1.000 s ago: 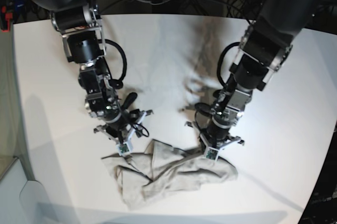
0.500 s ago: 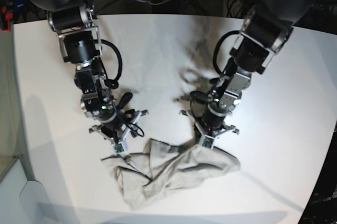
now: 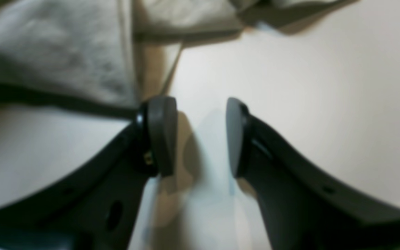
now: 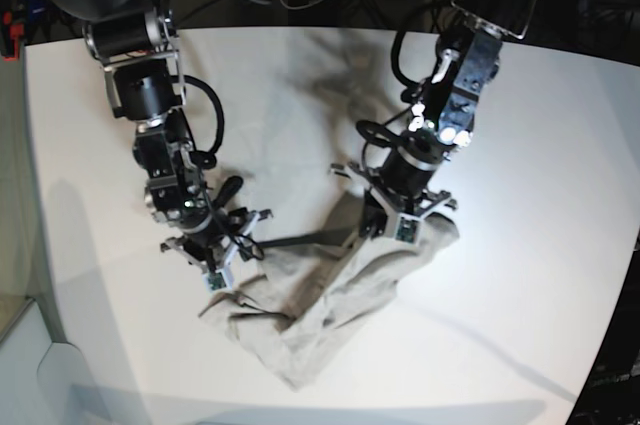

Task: Layout the t-shirt on the table in an organized manner, then fold the t-shirt properly
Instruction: 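Lift and drag the shirt back with both grippers, then release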

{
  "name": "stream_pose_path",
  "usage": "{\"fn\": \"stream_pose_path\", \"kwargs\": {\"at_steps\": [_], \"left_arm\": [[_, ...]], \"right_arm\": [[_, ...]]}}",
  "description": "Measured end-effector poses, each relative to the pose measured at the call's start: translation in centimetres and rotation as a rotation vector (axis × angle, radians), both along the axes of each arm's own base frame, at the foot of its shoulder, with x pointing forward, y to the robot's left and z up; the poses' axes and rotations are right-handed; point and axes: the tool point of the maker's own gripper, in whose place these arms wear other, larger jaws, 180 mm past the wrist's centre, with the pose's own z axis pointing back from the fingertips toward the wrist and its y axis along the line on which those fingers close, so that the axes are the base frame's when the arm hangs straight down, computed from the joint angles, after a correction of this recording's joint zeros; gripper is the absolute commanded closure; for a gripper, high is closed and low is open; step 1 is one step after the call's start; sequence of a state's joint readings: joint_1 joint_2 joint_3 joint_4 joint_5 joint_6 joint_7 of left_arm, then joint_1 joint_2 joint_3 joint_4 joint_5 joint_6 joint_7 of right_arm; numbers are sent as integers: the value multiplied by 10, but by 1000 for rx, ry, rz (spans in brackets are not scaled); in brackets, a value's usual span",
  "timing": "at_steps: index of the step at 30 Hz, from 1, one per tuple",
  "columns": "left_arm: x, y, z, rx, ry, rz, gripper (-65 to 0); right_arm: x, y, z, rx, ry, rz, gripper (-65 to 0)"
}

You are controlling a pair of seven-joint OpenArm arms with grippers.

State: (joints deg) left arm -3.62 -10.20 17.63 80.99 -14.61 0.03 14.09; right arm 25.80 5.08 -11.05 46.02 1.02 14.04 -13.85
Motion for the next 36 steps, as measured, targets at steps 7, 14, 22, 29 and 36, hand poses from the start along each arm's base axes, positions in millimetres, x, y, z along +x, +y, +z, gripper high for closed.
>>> {"fn": "stream_pose_path", "kwargs": {"at_steps": [7,14,22,29,36], "left_arm": [[-33,-13,31,-58,-30,-25,-4],[-68,-24,61,-103,-40,-63,-3],[-92,-8,68,-97,-37,-56,-5],[-100,16,71,-108,-36,20,-6],[-100,34,70,-243,24,82,-133]], "right_arm": [[0,-14,0,-20,0,-11,-248],[-7,-14,2,-31,-15,0,-249],[-19,-12,16,-45,-68,23,-269],[-30,-29,7,-54,-44,-9,-326],[-24,-56,14,-37,-59,-91,-338]]}}
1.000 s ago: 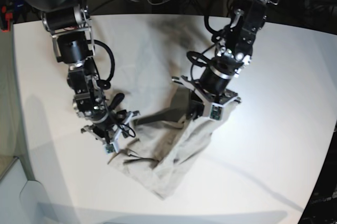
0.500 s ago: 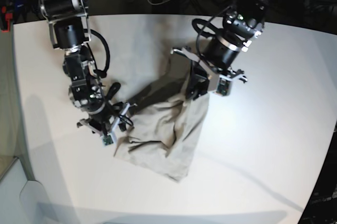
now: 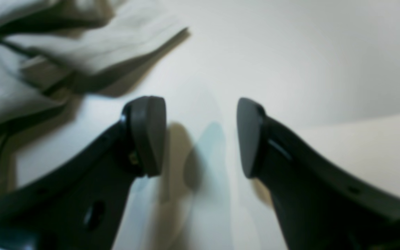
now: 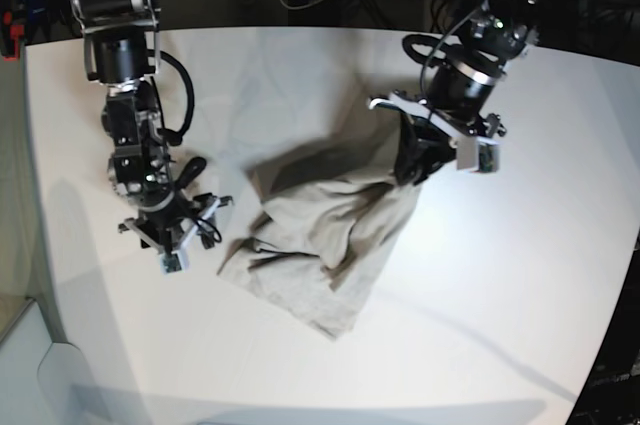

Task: Layout the t-shirt on the table in an organized manner, then fold the t-shirt properly
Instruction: 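Lift and drag the shirt back with both grippers, then release, then grasp the shirt edge with the right gripper, raise the left arm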

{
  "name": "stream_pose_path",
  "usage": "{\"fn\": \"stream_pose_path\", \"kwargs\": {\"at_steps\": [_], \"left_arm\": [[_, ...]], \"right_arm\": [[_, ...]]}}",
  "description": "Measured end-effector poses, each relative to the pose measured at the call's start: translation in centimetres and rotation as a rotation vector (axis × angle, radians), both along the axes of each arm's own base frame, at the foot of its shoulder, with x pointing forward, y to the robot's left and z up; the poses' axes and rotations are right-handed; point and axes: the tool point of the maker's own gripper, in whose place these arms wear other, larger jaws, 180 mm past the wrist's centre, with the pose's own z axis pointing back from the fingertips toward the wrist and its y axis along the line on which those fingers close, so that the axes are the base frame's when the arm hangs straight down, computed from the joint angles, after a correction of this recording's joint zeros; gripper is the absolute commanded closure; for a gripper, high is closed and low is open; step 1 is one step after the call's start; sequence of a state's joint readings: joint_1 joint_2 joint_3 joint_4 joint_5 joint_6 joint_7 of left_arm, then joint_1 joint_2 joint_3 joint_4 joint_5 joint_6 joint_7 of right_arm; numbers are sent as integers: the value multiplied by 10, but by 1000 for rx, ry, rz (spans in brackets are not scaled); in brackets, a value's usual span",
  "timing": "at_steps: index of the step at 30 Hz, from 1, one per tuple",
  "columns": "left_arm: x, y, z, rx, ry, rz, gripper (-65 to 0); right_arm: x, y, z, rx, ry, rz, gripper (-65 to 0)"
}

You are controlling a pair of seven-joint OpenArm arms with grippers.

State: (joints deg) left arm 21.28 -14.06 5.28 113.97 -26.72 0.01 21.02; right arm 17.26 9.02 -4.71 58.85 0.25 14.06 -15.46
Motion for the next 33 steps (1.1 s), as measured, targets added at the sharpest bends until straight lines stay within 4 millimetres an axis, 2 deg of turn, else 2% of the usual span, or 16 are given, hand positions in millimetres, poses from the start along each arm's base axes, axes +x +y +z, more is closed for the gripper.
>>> {"fn": "stream_pose_path", "kwargs": {"at_steps": [4,6,8,13,15,17,19,24,26,29,31,33], "left_arm": [[-10,9,-10,-50,57,22,-355],[-11,17,-10,-66,60,47,-438],[-13,23,-13,-64,70,62,-483],[-8,34,-9,-66,58,96,-473],[2,35,0,-69,26,102,-458],[18,30,16,-95,-29,103,-444],[35,29,22,-117,-62,116,-441],[64,26,-2,-143,-1,152,-441],[68,25,-6,-133,23,143,-441],[64,27,-14,-113,66,131,-441],[56,39,-22,-94,89,141,-441],[47,66,-32,-54,113,190,-441]], "right_arm": [[-8,1,-10,-3,42,1,-338],[-9,2,-11,-3,48,1,-338],[-8,2,-10,-4,47,1,-338],[-9,1,-10,-3,46,1,-337],[-10,1,-11,-3,47,0,-337],[-13,3,-10,-2,39,4,-337],[-17,4,-6,-10,36,10,-337],[-21,11,16,-17,-17,28,-337],[-24,11,23,-35,5,28,-337],[-23,14,41,-52,0,33,-337],[-24,22,50,-57,5,43,-338],[-26,43,57,-55,8,101,-340]]}}
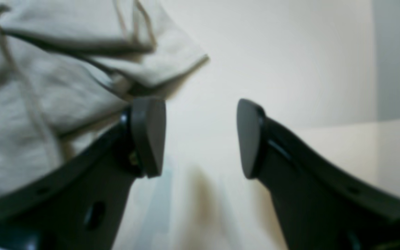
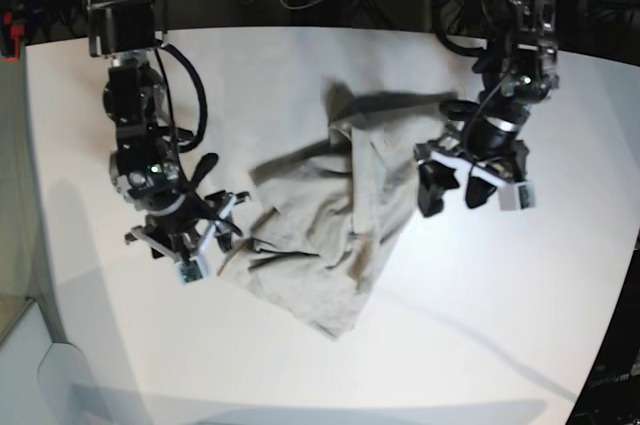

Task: Layout the t-shirt on the table in an organized manner, then fold the t-shirt properly
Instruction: 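Grasp the shirt edge with the right gripper, raise the left arm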

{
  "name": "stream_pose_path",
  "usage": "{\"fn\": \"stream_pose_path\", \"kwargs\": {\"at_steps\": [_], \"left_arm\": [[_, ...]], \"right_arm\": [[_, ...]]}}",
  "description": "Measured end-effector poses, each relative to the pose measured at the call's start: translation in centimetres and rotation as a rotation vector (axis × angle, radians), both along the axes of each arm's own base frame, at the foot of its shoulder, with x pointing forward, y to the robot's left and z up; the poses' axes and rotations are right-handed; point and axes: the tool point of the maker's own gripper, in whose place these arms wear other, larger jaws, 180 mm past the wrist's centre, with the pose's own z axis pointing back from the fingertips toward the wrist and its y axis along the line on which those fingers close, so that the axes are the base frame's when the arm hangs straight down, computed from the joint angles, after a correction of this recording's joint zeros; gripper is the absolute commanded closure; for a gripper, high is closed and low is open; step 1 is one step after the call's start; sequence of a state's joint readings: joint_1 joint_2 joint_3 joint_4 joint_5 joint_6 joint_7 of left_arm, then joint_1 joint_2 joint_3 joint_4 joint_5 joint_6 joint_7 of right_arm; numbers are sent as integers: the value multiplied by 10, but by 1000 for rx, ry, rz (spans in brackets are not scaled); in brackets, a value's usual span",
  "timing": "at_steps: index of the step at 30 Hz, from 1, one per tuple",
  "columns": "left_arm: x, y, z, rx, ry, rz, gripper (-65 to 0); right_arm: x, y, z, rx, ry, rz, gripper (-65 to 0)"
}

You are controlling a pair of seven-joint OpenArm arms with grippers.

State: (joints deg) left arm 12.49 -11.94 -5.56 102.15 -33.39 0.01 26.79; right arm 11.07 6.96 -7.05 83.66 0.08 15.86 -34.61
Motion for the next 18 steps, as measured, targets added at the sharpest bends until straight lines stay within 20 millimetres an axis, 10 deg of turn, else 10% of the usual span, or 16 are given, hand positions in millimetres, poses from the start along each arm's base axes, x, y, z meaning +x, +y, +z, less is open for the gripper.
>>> {"fn": "stream_pose_path", "kwargs": {"at_steps": [6,18], "left_arm": [[-34,67,-21,84,83,127,-441],[-87,120,-42,148,190,246,-441]], "right_arm": [[-4,63,13,42,8,150,-427],[60,50,3,0,90,130,-466]]}}
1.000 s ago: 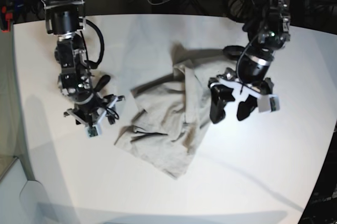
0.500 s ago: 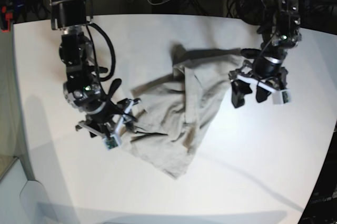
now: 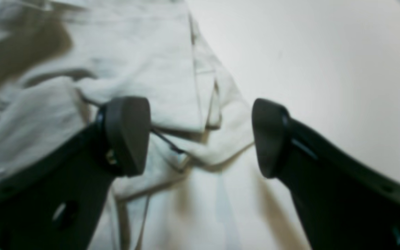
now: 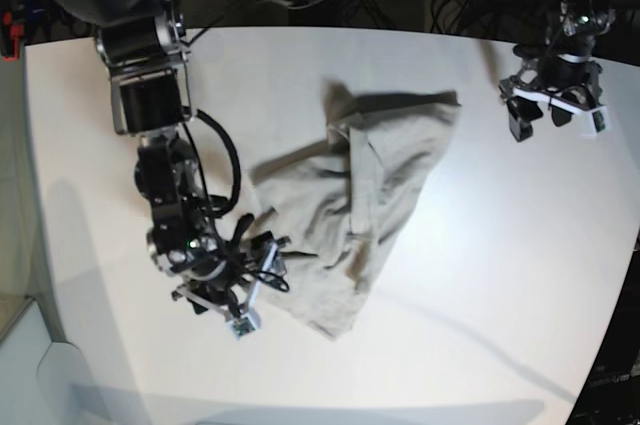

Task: Layout the t-shirt on the table in an organized manner, then fold the t-shirt properly
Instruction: 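Grasp the shirt edge with the right gripper, raise the left arm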

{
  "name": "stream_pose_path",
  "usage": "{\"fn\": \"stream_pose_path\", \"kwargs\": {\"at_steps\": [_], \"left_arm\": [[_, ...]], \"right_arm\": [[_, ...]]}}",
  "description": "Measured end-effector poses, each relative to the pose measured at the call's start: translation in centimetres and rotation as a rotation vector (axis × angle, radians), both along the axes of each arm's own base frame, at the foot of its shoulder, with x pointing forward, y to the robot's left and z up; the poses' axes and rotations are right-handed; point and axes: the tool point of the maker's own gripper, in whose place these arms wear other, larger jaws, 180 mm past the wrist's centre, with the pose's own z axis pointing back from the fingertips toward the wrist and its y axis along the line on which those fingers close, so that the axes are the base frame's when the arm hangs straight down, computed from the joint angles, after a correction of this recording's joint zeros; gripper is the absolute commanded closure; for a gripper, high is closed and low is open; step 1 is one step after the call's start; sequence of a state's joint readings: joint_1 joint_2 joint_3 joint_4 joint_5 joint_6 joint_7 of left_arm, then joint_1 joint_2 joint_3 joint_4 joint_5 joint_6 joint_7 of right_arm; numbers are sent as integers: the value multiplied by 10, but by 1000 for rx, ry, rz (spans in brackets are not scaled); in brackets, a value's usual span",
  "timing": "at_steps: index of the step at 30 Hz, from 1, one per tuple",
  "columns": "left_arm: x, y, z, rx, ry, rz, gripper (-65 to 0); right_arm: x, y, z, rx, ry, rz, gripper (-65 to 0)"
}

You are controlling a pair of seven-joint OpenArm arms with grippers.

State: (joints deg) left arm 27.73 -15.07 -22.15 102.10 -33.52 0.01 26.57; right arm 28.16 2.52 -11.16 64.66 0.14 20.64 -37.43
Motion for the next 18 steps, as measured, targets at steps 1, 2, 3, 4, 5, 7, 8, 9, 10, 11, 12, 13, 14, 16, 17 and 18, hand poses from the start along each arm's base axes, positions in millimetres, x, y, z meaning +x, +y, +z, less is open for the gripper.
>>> {"fn": "stream_pose_path", "kwargs": {"at_steps": [1,2,3,4,5,7,8,9,10,11,12,13,14,16,17,18], "left_arm": [[0,0,0,-2,0,0,-441],[0,-1,1,-1,-3,-2,-441],[1,-2,3,0,-8,-6,-441],[2,-3,6,1,-16,-8,-441],[4,-4,10,2,-27,-12,-441],[7,-7,17,2,-47,-19,-441],[8,-8,19,2,-52,-21,-441],[8,-8,19,2,-53,-21,-441],[8,-8,19,2,-51,-21,-441],[8,-8,19,2,-51,-21,-441],[8,-8,19,2,-52,-21,-441],[8,-8,19,2,-52,-21,-441],[8,-8,19,2,-53,-21,-441],[9,-8,20,2,-55,-21,-441],[9,-8,19,2,-55,-21,-441],[9,-8,19,2,-55,-21,-441]], "right_arm": [[1,1,-4,-2,19,21,-466],[1,1,-9,-12,42,34,-466],[0,2,-13,-17,58,46,-466],[0,2,-16,-16,68,51,-466],[1,2,-18,-19,78,53,-466],[5,4,-16,-6,66,54,-466],[7,5,-15,4,53,55,-466],[9,6,-15,12,43,56,-466],[9,7,-16,18,42,57,-465],[8,7,-20,23,47,56,-465],[7,7,-23,24,56,55,-465],[5,7,-28,29,63,54,-465],[3,7,-33,31,73,54,-465],[0,7,-39,33,86,53,-465],[-1,7,-40,36,84,52,-464],[-1,7,-40,38,81,53,-464]]}}
